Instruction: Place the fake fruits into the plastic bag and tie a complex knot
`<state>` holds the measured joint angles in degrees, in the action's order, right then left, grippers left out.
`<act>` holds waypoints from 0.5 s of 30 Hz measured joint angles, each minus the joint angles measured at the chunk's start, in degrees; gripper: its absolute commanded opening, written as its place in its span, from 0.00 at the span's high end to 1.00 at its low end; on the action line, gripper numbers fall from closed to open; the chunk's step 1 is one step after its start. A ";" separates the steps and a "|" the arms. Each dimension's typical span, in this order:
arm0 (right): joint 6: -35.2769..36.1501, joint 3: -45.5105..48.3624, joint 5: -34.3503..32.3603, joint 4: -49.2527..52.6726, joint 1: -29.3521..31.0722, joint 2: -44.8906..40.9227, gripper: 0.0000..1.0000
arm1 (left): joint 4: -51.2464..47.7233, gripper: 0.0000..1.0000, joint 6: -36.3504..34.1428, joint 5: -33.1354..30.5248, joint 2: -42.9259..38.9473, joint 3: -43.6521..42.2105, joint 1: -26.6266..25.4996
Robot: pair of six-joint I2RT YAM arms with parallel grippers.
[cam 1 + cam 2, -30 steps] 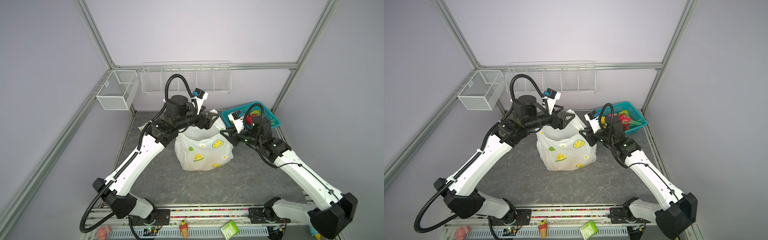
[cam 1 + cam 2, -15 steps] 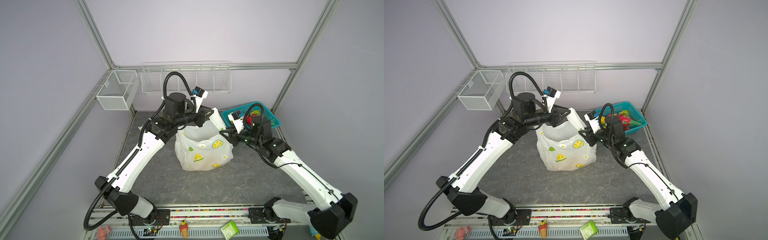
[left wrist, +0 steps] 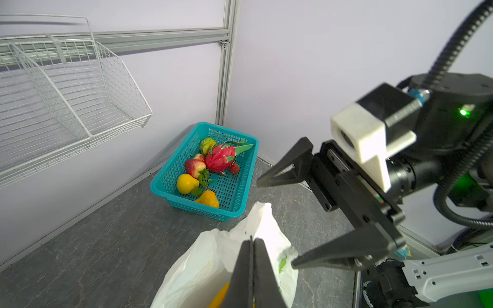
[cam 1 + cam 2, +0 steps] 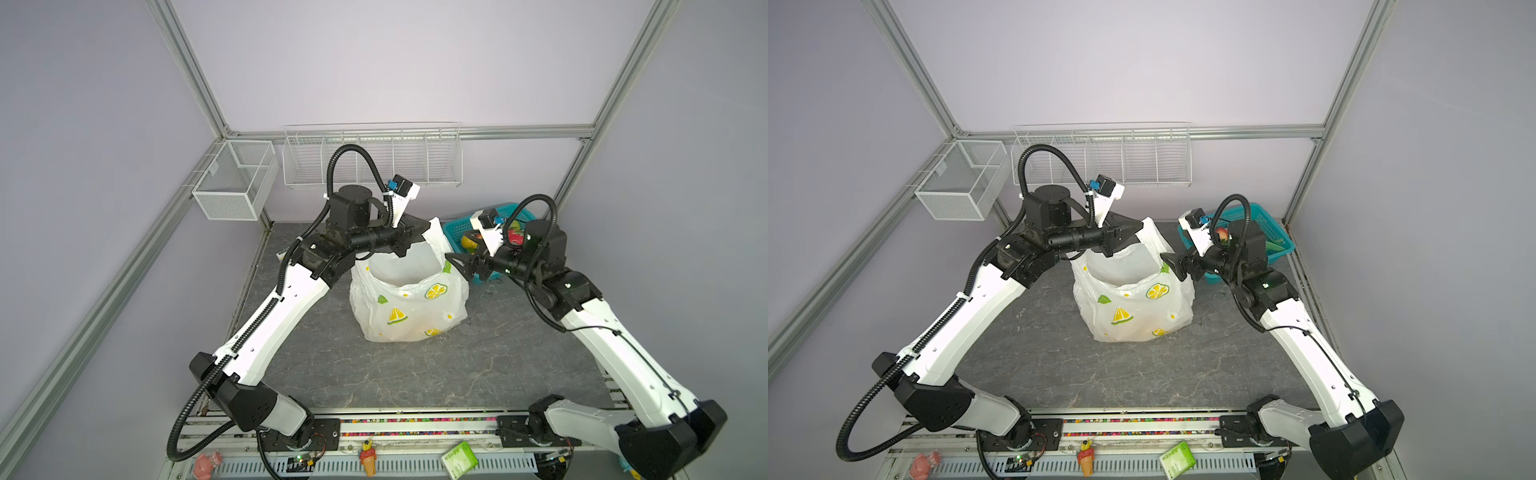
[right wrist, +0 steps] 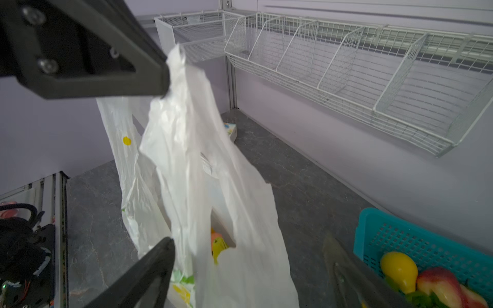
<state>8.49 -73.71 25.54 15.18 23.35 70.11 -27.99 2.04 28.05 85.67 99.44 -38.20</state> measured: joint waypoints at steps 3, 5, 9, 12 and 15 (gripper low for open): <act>1.44 -5.09 6.49 0.00 -0.35 4.96 0.07 | -0.63 1.00 -0.33 0.94 0.00 0.02 0.00; 2.14 -7.98 11.98 -0.09 -0.35 8.46 0.07 | -0.72 1.00 -0.39 1.38 0.00 0.02 0.00; 2.82 -8.96 19.76 -0.42 -0.44 12.87 0.45 | -0.55 1.00 -0.02 1.97 0.00 0.11 0.13; 2.47 -5.46 22.43 -1.86 -0.83 14.05 0.60 | 0.63 1.00 1.95 2.75 0.00 0.11 0.74; 2.25 -0.57 22.86 -2.95 -1.46 14.23 0.66 | 2.62 1.00 4.68 3.43 -0.07 0.09 1.84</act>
<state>10.74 -74.28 48.40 12.23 21.89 84.33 -25.36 6.72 31.48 85.60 99.53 -36.36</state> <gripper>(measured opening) 0.368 0.047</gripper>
